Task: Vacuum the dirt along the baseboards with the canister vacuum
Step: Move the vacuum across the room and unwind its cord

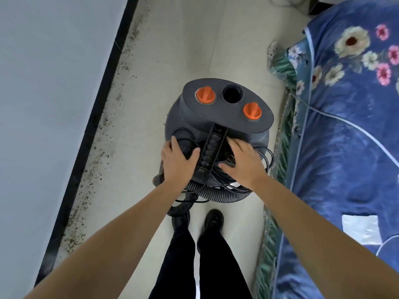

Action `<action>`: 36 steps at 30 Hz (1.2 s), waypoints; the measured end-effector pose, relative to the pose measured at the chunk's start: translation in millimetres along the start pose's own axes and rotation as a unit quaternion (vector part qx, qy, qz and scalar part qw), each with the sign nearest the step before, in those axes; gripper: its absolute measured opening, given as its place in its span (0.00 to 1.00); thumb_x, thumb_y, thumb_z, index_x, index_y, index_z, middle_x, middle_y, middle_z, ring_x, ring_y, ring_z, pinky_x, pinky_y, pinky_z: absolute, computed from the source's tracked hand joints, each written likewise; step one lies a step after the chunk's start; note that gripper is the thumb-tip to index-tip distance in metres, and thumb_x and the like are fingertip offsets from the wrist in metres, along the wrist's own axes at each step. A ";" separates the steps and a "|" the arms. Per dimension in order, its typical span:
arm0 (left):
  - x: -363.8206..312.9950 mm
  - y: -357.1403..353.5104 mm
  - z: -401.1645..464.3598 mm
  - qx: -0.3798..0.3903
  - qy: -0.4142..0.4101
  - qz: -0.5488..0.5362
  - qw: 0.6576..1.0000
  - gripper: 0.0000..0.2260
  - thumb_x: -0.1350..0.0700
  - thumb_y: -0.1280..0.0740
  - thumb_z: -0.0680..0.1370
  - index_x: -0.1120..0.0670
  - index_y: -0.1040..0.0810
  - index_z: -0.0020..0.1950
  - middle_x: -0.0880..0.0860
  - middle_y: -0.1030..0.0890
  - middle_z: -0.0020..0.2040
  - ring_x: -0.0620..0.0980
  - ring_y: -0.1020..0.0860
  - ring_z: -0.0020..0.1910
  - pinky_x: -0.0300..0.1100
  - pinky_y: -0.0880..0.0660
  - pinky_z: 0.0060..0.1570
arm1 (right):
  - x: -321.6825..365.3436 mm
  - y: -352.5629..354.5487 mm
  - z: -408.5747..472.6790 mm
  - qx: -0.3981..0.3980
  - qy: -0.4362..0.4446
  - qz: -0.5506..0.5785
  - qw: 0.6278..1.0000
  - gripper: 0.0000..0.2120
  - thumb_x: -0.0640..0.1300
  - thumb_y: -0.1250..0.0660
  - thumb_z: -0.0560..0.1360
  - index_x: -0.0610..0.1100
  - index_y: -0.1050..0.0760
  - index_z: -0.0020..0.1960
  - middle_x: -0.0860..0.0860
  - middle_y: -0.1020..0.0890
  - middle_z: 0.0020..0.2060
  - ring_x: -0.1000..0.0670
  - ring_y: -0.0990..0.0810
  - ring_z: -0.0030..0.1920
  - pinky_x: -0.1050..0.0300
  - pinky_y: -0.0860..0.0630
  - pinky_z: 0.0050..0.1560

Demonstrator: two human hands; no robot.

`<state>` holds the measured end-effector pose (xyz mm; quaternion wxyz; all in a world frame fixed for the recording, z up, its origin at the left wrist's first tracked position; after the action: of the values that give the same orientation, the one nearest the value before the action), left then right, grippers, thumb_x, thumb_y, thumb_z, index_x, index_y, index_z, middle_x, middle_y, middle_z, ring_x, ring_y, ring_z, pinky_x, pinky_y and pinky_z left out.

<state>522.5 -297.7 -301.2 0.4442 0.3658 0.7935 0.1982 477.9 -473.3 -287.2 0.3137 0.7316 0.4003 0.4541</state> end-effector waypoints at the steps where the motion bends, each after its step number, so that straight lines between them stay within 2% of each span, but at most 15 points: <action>1: -2.5 -4.9 -4.5 0.019 0.004 0.019 1.000 0.39 0.42 0.36 0.76 0.58 0.52 0.78 0.58 0.47 0.76 0.57 0.49 0.75 0.51 0.45 0.73 | 0.2 -4.2 -0.6 0.024 -0.006 -0.029 0.999 0.36 0.54 0.33 0.74 0.44 0.43 0.76 0.48 0.37 0.72 0.46 0.41 0.73 0.50 0.43 0.71; 5: -21.9 -25.7 -10.0 0.103 0.007 0.073 0.992 0.47 0.37 0.33 0.71 0.57 0.54 0.78 0.59 0.51 0.76 0.59 0.52 0.76 0.52 0.47 0.73 | 4.8 -2.7 9.0 0.034 -0.033 -0.100 0.994 0.36 0.56 0.32 0.72 0.43 0.42 0.73 0.46 0.37 0.68 0.44 0.38 0.69 0.49 0.37 0.67; 9: -35.8 -42.3 -18.6 0.118 -0.027 0.143 0.982 0.41 0.46 0.31 0.74 0.57 0.52 0.77 0.63 0.49 0.74 0.61 0.48 0.73 0.50 0.40 0.69 | -9.7 -5.0 4.4 0.040 -0.077 -0.137 0.987 0.33 0.52 0.32 0.74 0.44 0.42 0.72 0.44 0.37 0.67 0.42 0.37 0.68 0.47 0.37 0.66; 12: -34.7 -44.6 -16.5 0.090 -0.057 0.074 0.992 0.31 0.56 0.32 0.75 0.58 0.43 0.73 0.59 0.38 0.69 0.58 0.39 0.68 0.48 0.36 0.64 | -36.7 -3.3 -10.9 0.041 -0.147 -0.076 0.985 0.29 0.50 0.32 0.75 0.44 0.40 0.71 0.42 0.34 0.64 0.39 0.34 0.66 0.45 0.33 0.62; 15: -31.8 -48.6 -15.3 0.117 -0.049 -0.037 0.991 0.26 0.60 0.31 0.72 0.57 0.37 0.68 0.55 0.28 0.60 0.55 0.29 0.61 0.47 0.30 0.57 | -57.0 -2.4 -26.7 0.044 -0.176 0.024 0.983 0.23 0.46 0.32 0.75 0.41 0.35 0.66 0.40 0.28 0.59 0.38 0.27 0.59 0.48 0.28 0.56; 19: -32.5 -46.9 -19.3 0.185 -0.008 -0.144 0.972 0.27 0.64 0.33 0.75 0.54 0.40 0.71 0.51 0.27 0.55 0.51 0.27 0.54 0.41 0.30 0.49 | -67.9 -9.1 -50.7 0.062 -0.202 0.072 0.975 0.20 0.43 0.33 0.74 0.41 0.32 0.64 0.41 0.21 0.53 0.40 0.22 0.52 0.51 0.25 0.49; 22: -37.6 -41.6 -27.2 0.202 -0.012 -0.115 0.972 0.25 0.65 0.37 0.76 0.54 0.39 0.71 0.53 0.26 0.53 0.53 0.26 0.53 0.40 0.30 0.46 | -71.8 -13.3 -68.5 0.087 -0.234 0.137 0.959 0.17 0.42 0.32 0.72 0.44 0.28 0.60 0.46 0.21 0.45 0.44 0.22 0.42 0.54 0.26 0.41; 25: -40.5 -32.1 -39.1 0.164 -0.020 -0.074 0.983 0.24 0.64 0.39 0.75 0.53 0.38 0.71 0.56 0.27 0.57 0.55 0.27 0.53 0.45 0.28 0.50 | -62.4 -2.7 -80.6 0.124 -0.194 0.148 0.962 0.11 0.44 0.30 0.71 0.46 0.28 0.52 0.49 0.23 0.39 0.49 0.25 0.36 0.57 0.27 0.36; 27: -48.6 -23.8 -55.4 0.148 -0.062 -0.024 0.987 0.29 0.64 0.39 0.75 0.49 0.41 0.74 0.56 0.34 0.68 0.56 0.31 0.64 0.50 0.31 0.63 | -49.9 18.5 -92.6 0.142 -0.150 0.135 0.969 0.12 0.45 0.29 0.71 0.46 0.27 0.51 0.51 0.23 0.39 0.53 0.27 0.32 0.62 0.29 0.33; 28: -56.5 -22.8 -67.8 0.162 -0.100 -0.003 0.982 0.31 0.65 0.39 0.75 0.48 0.44 0.76 0.54 0.41 0.73 0.55 0.37 0.70 0.48 0.36 0.69 | -42.8 32.2 -99.2 0.148 -0.124 0.114 0.975 0.12 0.45 0.29 0.71 0.45 0.27 0.53 0.51 0.22 0.40 0.53 0.27 0.33 0.62 0.30 0.33; 30: -74.5 -28.4 -100.8 0.239 -0.174 0.039 0.954 0.34 0.65 0.37 0.75 0.49 0.47 0.77 0.53 0.52 0.78 0.52 0.49 0.77 0.44 0.44 0.73 | -26.2 61.0 -113.8 0.158 -0.066 0.048 0.984 0.14 0.45 0.30 0.71 0.44 0.26 0.56 0.50 0.21 0.41 0.50 0.24 0.38 0.58 0.28 0.40; 32: -81.8 -34.4 -133.7 0.313 -0.206 0.117 0.920 0.35 0.62 0.35 0.75 0.49 0.47 0.77 0.53 0.58 0.78 0.52 0.57 0.77 0.49 0.46 0.74 | -6.8 84.6 -130.0 0.170 -0.008 -0.019 0.985 0.14 0.44 0.31 0.71 0.45 0.26 0.57 0.50 0.22 0.40 0.48 0.24 0.41 0.55 0.28 0.45; 33: -83.3 -33.4 -144.9 0.322 -0.222 0.156 0.907 0.34 0.60 0.33 0.74 0.49 0.44 0.76 0.53 0.59 0.78 0.52 0.59 0.77 0.52 0.48 0.75 | 2.4 93.3 -138.7 0.177 0.015 -0.047 0.983 0.14 0.44 0.31 0.72 0.46 0.26 0.56 0.51 0.23 0.39 0.48 0.25 0.41 0.55 0.28 0.45; 35: -86.2 -24.0 -162.1 0.326 -0.240 0.175 0.897 0.25 0.57 0.31 0.74 0.52 0.34 0.69 0.54 0.56 0.78 0.55 0.55 0.77 0.55 0.48 0.74 | 19.3 106.5 -156.9 0.193 0.047 -0.076 0.977 0.13 0.44 0.31 0.72 0.47 0.26 0.57 0.52 0.24 0.39 0.49 0.26 0.41 0.56 0.29 0.45; 36: -86.8 -17.4 -169.7 0.331 -0.237 0.165 0.898 0.19 0.57 0.31 0.73 0.53 0.30 0.63 0.54 0.52 0.77 0.56 0.48 0.76 0.53 0.43 0.72 | 27.4 112.0 -165.7 0.200 0.059 -0.078 0.975 0.14 0.45 0.30 0.73 0.47 0.25 0.57 0.52 0.23 0.40 0.50 0.25 0.43 0.56 0.30 0.46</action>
<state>400.5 -372.9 -174.3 0.4334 0.6534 0.6129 -0.0984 367.2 -487.7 -119.0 0.1714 0.7177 0.5568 0.3814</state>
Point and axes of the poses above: each hand's wrist, its own z-axis towards the middle knuckle, its own y-axis out of the back of the hand, x = y × z, the point moved 8 cm from there along z, towards the middle knuckle
